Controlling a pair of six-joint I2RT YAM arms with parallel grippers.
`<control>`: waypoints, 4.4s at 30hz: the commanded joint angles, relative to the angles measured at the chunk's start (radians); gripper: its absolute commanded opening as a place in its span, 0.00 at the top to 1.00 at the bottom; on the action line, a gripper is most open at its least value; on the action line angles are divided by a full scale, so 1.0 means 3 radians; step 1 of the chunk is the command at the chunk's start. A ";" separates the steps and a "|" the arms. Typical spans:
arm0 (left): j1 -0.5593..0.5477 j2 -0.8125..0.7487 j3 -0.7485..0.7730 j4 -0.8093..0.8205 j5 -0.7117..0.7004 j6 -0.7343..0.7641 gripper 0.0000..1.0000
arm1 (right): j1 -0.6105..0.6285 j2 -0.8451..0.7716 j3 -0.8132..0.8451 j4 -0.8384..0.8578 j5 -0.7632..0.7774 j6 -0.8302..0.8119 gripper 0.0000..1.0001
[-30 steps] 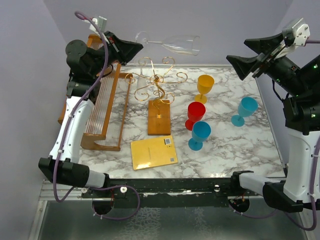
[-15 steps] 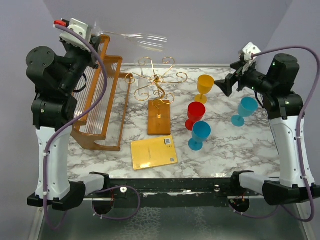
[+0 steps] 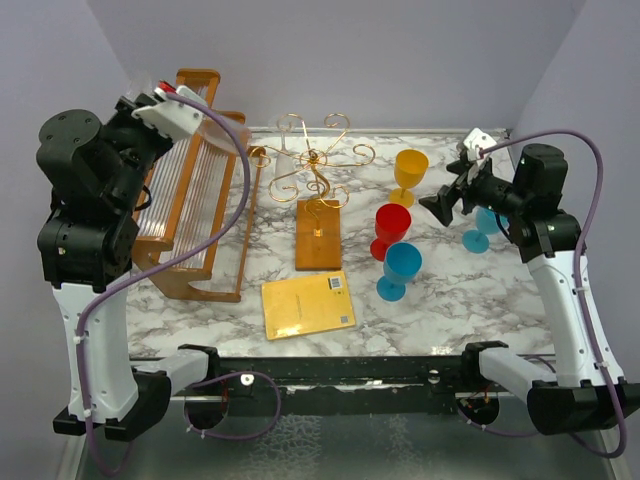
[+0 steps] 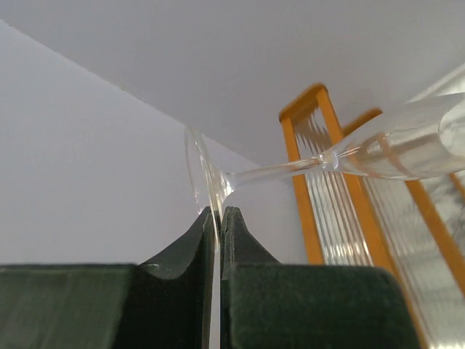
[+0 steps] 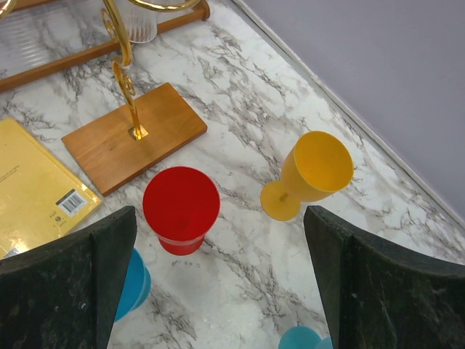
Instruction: Place the wine glass upside down on the wine glass rack
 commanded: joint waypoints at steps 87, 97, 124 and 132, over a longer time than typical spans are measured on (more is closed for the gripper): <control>-0.0811 0.0652 -0.0602 -0.0421 0.0672 0.1722 0.99 | -0.0009 -0.0053 -0.0333 0.0266 -0.0052 -0.0062 0.02; -0.0814 0.0623 -0.0564 -0.0539 0.0885 0.1675 0.99 | -0.0010 -0.0061 -0.0331 0.0251 -0.0061 -0.0066 0.02; -0.0841 0.0639 -0.0789 -0.0568 0.1212 0.1626 0.89 | -0.0011 -0.0036 -0.0316 0.0236 -0.0062 -0.0078 0.02; -0.0846 0.0623 -0.0827 -0.0621 0.1223 0.1620 0.80 | -0.0011 -0.0030 -0.0311 0.0230 -0.0052 -0.0077 0.02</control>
